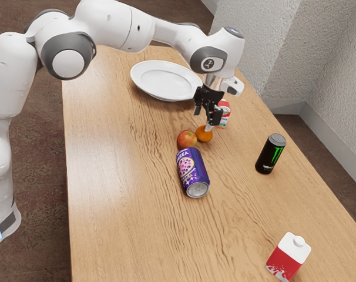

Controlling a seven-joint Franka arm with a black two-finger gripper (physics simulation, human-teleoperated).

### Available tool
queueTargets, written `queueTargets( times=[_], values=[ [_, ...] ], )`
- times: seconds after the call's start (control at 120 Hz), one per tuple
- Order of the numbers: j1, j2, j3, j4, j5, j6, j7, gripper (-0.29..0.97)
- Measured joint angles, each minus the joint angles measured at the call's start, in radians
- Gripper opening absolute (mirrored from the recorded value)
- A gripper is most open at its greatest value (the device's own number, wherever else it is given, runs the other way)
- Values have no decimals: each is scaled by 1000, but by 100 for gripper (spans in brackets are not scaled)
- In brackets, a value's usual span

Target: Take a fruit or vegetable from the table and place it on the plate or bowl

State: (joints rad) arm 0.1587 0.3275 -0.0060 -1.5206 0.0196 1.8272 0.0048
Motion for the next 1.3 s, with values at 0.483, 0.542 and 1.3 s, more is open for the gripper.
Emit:
queueTargets(
  times=[0.483,0.542,1.3],
  values=[
    [2,-1,1,0,-3,-1,0,68],
    [4,2,1,3,-3,0,0,68],
    [15,46,-7,9,-18,20,0,68]
  ],
)
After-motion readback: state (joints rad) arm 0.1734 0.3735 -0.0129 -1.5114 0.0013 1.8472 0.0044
